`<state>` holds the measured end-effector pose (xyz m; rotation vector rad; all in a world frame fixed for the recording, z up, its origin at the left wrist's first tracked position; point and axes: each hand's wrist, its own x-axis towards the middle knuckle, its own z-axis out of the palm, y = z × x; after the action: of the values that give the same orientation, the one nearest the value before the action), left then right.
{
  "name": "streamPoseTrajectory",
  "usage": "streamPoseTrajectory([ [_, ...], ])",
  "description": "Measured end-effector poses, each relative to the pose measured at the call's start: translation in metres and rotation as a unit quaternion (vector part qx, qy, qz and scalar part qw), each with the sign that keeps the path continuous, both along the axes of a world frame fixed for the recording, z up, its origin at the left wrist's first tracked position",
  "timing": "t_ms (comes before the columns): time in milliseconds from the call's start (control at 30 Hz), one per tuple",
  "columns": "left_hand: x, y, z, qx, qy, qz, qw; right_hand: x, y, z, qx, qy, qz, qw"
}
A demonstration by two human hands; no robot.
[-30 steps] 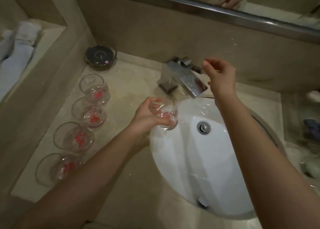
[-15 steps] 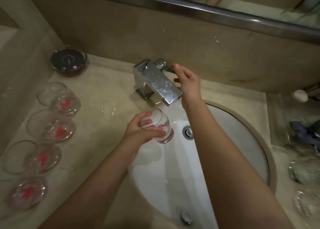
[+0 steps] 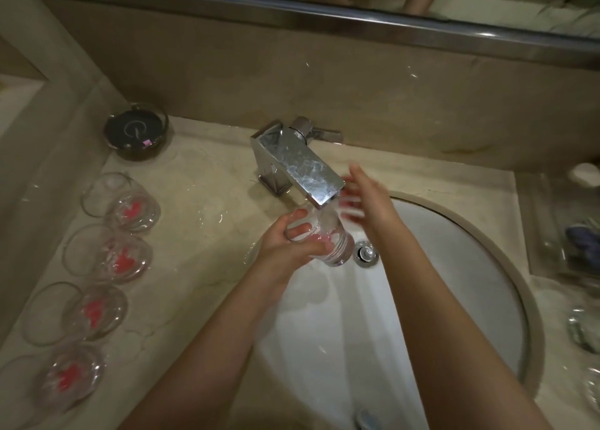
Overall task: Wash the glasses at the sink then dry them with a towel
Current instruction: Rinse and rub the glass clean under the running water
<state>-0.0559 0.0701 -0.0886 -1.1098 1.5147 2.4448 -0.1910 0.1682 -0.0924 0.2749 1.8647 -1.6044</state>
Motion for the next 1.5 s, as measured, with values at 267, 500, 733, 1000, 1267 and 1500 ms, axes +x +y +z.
streamPoseTrajectory([
  [267, -0.011, 0.006, -0.002, 0.002, 0.051, -0.070, 0.996, 0.049, 0.041, -0.018, -0.160, -0.313, 0.070, 0.933],
  [500, -0.022, -0.002, 0.001, -0.297, 0.032, -0.129, 0.946, 0.048, 0.049, -0.031, -0.177, -0.201, -0.021, 0.963],
  [733, -0.030, -0.003, 0.005, -0.124, 0.054, -0.179, 0.974, 0.049, 0.063, -0.024, -0.198, -0.081, 0.071, 0.974],
  [1000, -0.029, -0.004, 0.000, -0.091, 0.069, -0.173, 0.978, 0.036, 0.064, -0.007, -0.141, -0.169, 0.100, 0.970],
  [1267, -0.031, -0.001, 0.009, -0.082, 0.114, -0.207, 0.968, 0.036, 0.071, -0.018, -0.232, -0.128, 0.100, 0.959],
  [1500, -0.031, -0.003, 0.005, -0.078, 0.119, -0.221, 0.965, 0.035, 0.062, -0.014, -0.224, -0.154, 0.079, 0.959],
])
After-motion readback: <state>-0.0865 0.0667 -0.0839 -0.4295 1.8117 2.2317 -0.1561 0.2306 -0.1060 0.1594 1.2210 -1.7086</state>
